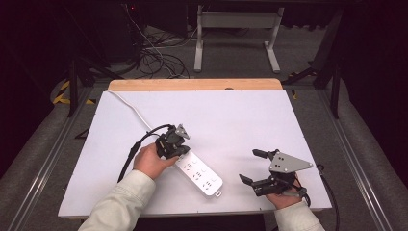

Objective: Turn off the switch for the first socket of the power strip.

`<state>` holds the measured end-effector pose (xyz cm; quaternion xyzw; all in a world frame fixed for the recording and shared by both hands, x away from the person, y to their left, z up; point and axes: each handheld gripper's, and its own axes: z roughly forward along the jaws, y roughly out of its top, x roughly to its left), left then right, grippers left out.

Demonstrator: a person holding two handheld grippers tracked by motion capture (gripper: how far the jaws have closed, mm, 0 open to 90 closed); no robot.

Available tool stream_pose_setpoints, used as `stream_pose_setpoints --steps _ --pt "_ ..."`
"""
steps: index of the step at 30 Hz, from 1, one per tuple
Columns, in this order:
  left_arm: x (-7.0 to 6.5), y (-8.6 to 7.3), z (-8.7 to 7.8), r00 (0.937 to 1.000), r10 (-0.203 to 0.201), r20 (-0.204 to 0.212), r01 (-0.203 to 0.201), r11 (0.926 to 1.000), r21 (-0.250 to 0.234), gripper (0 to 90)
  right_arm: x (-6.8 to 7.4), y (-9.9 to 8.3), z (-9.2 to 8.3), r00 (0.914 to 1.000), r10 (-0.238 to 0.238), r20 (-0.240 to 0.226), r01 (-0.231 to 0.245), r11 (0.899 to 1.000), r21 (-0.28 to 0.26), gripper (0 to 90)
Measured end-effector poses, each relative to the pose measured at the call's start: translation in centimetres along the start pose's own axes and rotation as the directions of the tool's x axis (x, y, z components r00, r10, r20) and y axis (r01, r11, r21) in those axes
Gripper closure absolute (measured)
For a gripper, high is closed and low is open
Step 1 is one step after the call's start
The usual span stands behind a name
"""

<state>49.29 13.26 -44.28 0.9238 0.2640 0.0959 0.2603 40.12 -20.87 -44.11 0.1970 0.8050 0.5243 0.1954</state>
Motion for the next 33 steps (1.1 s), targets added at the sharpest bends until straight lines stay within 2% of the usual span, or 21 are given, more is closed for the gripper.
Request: stream_pose_setpoints --steps 6,10,13,20,25,33 --pt "0.0 0.2 -0.1 1.0000 -0.003 -0.002 0.003 0.9999 0.012 90.0 0.0 0.0 -0.1 1.0000 0.001 0.002 -0.001 1.000 -0.002 9.7" --pt "0.2 0.8 -0.4 0.9999 -0.013 0.011 0.013 0.9991 0.040 90.0 0.0 0.0 -0.1 1.0000 -0.001 0.003 0.001 1.000 -0.002 9.6" --pt "0.2 1.3 -0.4 1.0000 -0.002 0.000 0.002 0.9982 0.060 90.0 -0.1 0.0 -0.1 1.0000 -0.001 0.004 0.001 1.000 -0.004 9.7" --pt "0.2 1.7 -1.9 0.9997 -0.018 0.013 0.018 0.9998 0.001 90.0 -0.2 -0.1 -0.1 1.0000 0.001 0.006 -0.001 1.000 -0.002 9.7" --pt "-0.1 1.9 -3.1 0.9999 0.011 -0.007 -0.011 0.9996 -0.027 90.0 -0.2 -0.1 -0.1 1.0000 0.004 0.005 -0.004 1.000 -0.001 9.6" --pt "-0.3 1.9 -5.0 1.0000 0.006 -0.004 -0.006 0.9940 -0.109 90.0 -0.2 -0.1 0.0 1.0000 0.005 0.005 -0.005 1.000 -0.003 9.7"
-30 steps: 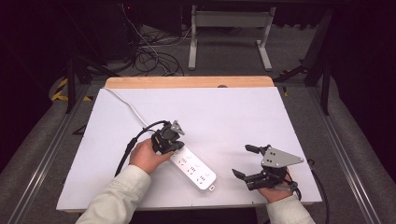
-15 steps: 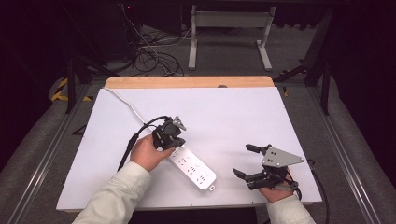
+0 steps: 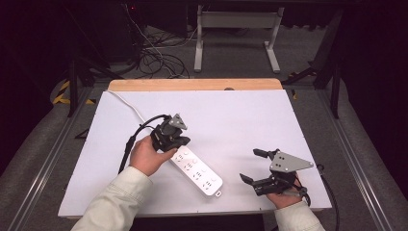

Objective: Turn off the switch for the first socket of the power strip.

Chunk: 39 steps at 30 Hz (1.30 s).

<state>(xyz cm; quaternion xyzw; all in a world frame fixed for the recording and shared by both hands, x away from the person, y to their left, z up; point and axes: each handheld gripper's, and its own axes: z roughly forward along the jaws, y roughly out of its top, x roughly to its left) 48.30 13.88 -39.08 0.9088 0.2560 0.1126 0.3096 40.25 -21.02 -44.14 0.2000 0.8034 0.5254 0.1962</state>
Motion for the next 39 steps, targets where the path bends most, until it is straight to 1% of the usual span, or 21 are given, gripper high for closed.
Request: stream_pose_setpoints --steps 3,6,9,12,14,16,17,18,20,23,25,27,29,30,31,34,35,36,37,38,39 --pt "-0.4 0.1 0.0 0.9998 0.017 -0.009 -0.017 0.9998 0.008 90.0 0.0 0.0 0.0 1.0000 0.000 -0.002 0.000 1.000 0.002 9.6" --pt "-0.7 0.2 -0.3 0.9997 0.022 -0.005 -0.022 0.9997 -0.004 90.0 0.0 0.0 0.0 1.0000 0.000 -0.001 0.000 1.000 0.001 9.7" --pt "-0.9 0.2 -0.6 0.9995 0.028 -0.017 -0.029 0.9992 -0.028 90.0 0.1 0.0 -0.1 1.0000 0.000 0.001 0.000 1.000 0.001 9.6" --pt "-1.1 0.0 -1.4 0.9995 0.027 -0.018 -0.028 0.9969 -0.073 90.0 0.1 0.0 -0.1 1.0000 -0.001 0.000 0.001 1.000 0.000 9.7" --pt "-1.1 -0.2 -2.2 0.9998 0.020 -0.008 -0.021 0.9932 -0.115 90.0 0.1 0.0 -0.1 1.0000 0.000 0.000 0.000 1.000 0.000 9.6" --pt "-1.2 -0.5 -2.9 0.9998 0.014 -0.011 -0.016 0.9889 -0.148 89.7 0.1 0.0 -0.1 1.0000 -0.001 0.000 0.001 1.000 -0.003 9.7" --pt "-1.3 -0.6 -3.2 0.9999 0.008 -0.014 -0.010 0.9864 -0.164 86.2 0.1 0.0 -0.1 1.0000 -0.001 0.000 0.001 1.000 -0.003 9.7" --pt "-1.3 -0.7 -3.6 0.9999 0.004 -0.016 -0.007 0.9844 -0.176 80.3 0.1 0.0 -0.2 1.0000 -0.001 0.000 0.001 1.000 -0.003 9.7" --pt "-1.5 -1.1 -4.2 0.9999 -0.004 -0.014 0.001 0.9788 -0.205 78.0 0.1 0.0 -0.2 1.0000 -0.001 0.001 0.001 1.000 -0.002 9.6" --pt "-1.6 -1.9 -5.0 0.9998 -0.011 -0.017 0.007 0.9695 -0.245 72.5 0.1 0.0 -0.2 1.0000 -0.002 0.000 0.002 1.000 -0.004 9.7" --pt "-1.6 -2.5 -5.6 0.9996 -0.024 -0.012 0.020 0.9605 -0.277 68.0 0.1 0.0 -0.1 1.0000 -0.003 0.001 0.003 1.000 -0.003 9.7" --pt "-1.5 -3.2 -6.1 0.9995 -0.031 -0.005 0.028 0.9494 -0.313 64.9 0.1 0.0 -0.2 1.0000 -0.003 0.000 0.003 1.000 -0.002 9.6" --pt "-1.4 -4.1 -6.5 0.9992 -0.036 -0.015 0.029 0.9375 -0.347 58.1 0.2 0.0 -0.2 1.0000 -0.001 0.003 0.001 1.000 -0.004 9.6" --pt "-1.4 -4.3 -6.6 0.9990 -0.042 -0.013 0.035 0.9336 -0.357 55.7 0.2 0.0 -0.2 1.0000 -0.001 0.003 0.001 1.000 -0.004 9.7" --pt "-1.4 -4.8 -6.7 0.9988 -0.041 -0.025 0.029 0.9262 -0.376 53.1 0.2 0.0 -0.2 1.0000 -0.001 0.003 0.001 1.000 -0.004 9.7" --pt "-1.3 -6.0 -6.9 0.9978 -0.055 -0.036 0.035 0.9118 -0.409 44.0 0.1 0.0 -0.2 1.0000 -0.001 0.003 0.001 1.000 -0.006 9.6" --pt "-1.3 -6.4 -7.0 0.9969 -0.063 -0.047 0.037 0.9051 -0.424 41.4 0.2 0.0 -0.2 1.0000 0.000 0.003 0.000 1.000 -0.005 9.6" --pt "-1.3 -6.8 -7.0 0.9954 -0.078 -0.055 0.046 0.8976 -0.438 37.9 0.2 0.0 -0.2 1.0000 -0.001 0.003 0.001 1.000 -0.005 9.6" --pt "-1.2 -7.2 -7.1 0.9940 -0.093 -0.058 0.057 0.8918 -0.449 36.1 0.2 0.0 -0.2 1.0000 -0.001 0.003 0.001 1.000 -0.004 9.6" --pt "-1.1 -7.5 -7.2 0.9925 -0.107 -0.059 0.068 0.8861 -0.458 34.9 0.2 0.0 -0.2 1.0000 -0.001 0.003 0.001 1.000 -0.005 9.6" --pt "-1.1 -7.9 -7.2 0.9911 -0.124 -0.048 0.087 0.8794 -0.468 33.3 0.2 0.0 -0.2 1.0000 -0.001 0.003 0.001 1.000 -0.005 9.6"
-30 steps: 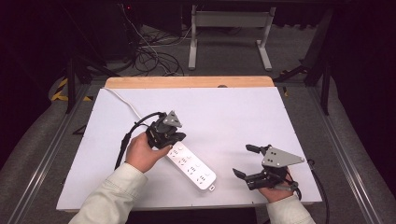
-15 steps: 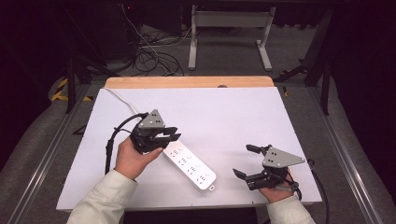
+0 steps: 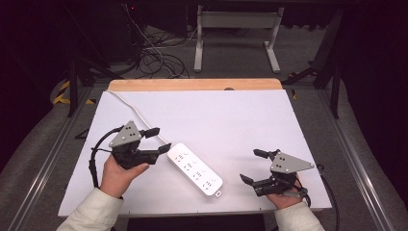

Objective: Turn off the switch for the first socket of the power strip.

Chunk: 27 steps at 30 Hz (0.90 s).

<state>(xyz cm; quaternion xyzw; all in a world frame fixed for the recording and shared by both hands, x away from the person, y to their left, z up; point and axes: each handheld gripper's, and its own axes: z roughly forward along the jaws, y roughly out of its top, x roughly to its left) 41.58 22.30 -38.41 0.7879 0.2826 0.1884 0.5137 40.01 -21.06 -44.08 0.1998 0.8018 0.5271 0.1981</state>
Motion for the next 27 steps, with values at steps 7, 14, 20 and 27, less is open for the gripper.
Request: stream_pose_setpoints --steps 7,14,20,27 --pt "0.3 -2.3 -1.3 0.9992 0.003 -0.040 -0.005 0.9995 -0.031 27.1 0.0 0.0 0.0 1.0000 0.002 0.002 -0.002 1.000 -0.004 9.6" --pt "0.7 -5.4 -2.3 0.9965 -0.009 -0.084 0.004 0.9984 -0.056 22.5 -0.1 0.0 0.0 1.0000 0.002 -0.003 -0.002 1.000 -0.010 9.3" --pt "0.4 -7.6 -2.8 0.9924 0.007 -0.123 -0.015 0.9976 -0.068 19.5 0.0 0.0 -0.1 1.0000 0.004 -0.004 -0.004 1.000 -0.015 9.2" --pt "0.0 -9.1 -3.3 0.9892 0.035 -0.142 -0.041 0.9983 -0.040 18.5 -0.1 -0.1 -0.1 1.0000 0.007 -0.006 -0.007 1.000 -0.012 9.2"
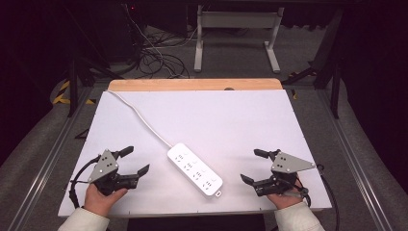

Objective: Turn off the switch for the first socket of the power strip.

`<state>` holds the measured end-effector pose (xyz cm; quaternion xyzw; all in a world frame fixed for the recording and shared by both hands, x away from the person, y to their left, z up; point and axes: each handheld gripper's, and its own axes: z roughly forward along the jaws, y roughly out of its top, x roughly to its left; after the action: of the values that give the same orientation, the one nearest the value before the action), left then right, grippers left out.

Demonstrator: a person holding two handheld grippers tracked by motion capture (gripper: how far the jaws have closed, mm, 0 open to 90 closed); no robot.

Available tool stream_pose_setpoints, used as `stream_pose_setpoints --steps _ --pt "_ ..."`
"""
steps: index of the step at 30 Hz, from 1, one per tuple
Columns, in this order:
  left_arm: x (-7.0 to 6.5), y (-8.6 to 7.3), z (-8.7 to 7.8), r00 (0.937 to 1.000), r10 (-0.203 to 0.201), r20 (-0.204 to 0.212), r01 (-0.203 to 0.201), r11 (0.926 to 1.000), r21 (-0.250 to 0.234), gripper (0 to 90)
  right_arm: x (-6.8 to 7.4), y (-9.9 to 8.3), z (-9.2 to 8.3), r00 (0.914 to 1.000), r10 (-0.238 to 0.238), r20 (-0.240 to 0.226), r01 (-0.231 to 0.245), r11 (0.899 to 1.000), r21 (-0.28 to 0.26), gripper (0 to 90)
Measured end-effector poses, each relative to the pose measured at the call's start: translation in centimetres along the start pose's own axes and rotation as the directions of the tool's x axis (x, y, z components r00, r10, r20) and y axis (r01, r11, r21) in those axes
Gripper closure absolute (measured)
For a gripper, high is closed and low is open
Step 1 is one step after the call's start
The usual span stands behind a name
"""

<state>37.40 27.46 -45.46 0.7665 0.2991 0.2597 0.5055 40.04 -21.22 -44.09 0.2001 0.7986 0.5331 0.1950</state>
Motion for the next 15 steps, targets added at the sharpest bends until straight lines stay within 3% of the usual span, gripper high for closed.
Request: stream_pose_setpoints --steps 5,12,15 --pt "-0.08 -0.77 -0.24 0.9998 -0.012 0.016 0.011 0.9997 0.023 18.0 -0.05 -0.03 -0.01 1.0000 0.004 -0.002 -0.004 1.000 -0.002 9.2" --pt "0.45 -1.10 0.15 0.9940 -0.103 0.036 0.101 0.9933 0.055 17.9 -0.18 -0.06 0.04 0.9999 0.010 -0.008 -0.010 1.000 -0.001 9.1" --pt "0.47 -1.05 0.29 0.9965 -0.081 0.021 0.079 0.9950 0.060 17.9 -0.26 -0.07 0.08 0.9999 0.010 -0.009 -0.010 1.000 0.004 9.2"
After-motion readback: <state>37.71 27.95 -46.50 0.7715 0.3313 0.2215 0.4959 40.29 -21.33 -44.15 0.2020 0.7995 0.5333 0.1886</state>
